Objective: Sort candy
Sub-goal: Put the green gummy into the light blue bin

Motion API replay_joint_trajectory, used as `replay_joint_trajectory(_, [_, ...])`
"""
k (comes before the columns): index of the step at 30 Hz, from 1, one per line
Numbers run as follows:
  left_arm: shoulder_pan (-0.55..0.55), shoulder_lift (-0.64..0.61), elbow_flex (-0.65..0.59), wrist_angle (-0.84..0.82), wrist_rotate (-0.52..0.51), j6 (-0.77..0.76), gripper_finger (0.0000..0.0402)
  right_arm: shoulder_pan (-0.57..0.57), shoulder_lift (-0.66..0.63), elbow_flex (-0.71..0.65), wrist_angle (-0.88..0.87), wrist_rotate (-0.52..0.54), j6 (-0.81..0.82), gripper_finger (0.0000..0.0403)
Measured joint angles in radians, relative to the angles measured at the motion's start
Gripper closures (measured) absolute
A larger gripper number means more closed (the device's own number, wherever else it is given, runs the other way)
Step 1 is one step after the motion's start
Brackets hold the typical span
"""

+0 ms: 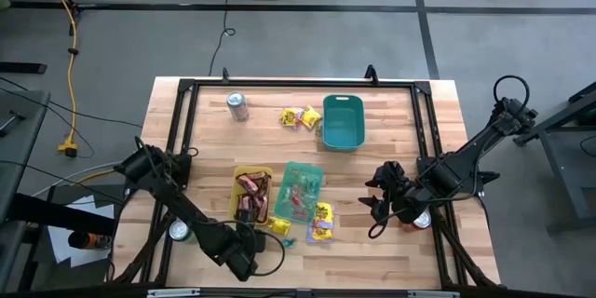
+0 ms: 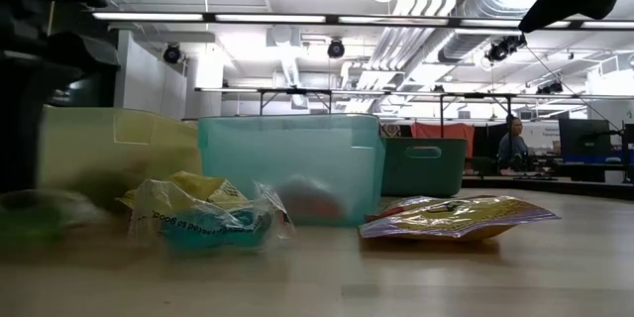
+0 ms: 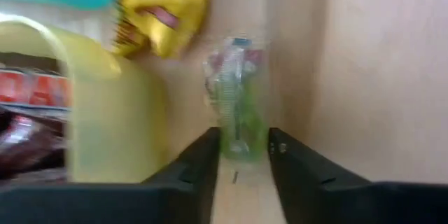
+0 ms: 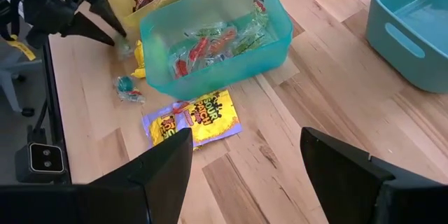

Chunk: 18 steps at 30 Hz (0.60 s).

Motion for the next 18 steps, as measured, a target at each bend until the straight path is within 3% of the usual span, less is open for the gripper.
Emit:
replay_joint_trajectory(4, [0.003, -0.019, 0.000, 0.004, 0.132, -0.007, 0.0383, 0.000, 0.000, 0.000, 0.000, 0.000, 0.000, 0.0142])
replay_joint_trajectory(10, [-0.008, -0.182, 0.000, -0.002, 0.188, 0.016, 0.0391, 0.000, 0.000, 0.000, 0.027, 0.005, -0.001, 0.0142])
replay_joint_trajectory(13, [0.004, -0.302, 0.000, 0.003, 0.128, 0.066, 0.0399, -0.001, 0.000, 0.000, 0.061, 0.021, 0.001, 0.0142])
replay_joint_trajectory(18, [0.099, -0.485, 0.001, 0.032, -0.116, 0.141, 0.0400, -0.032, 0.001, 0.000, 0.180, 0.026, -0.010, 0.0142])
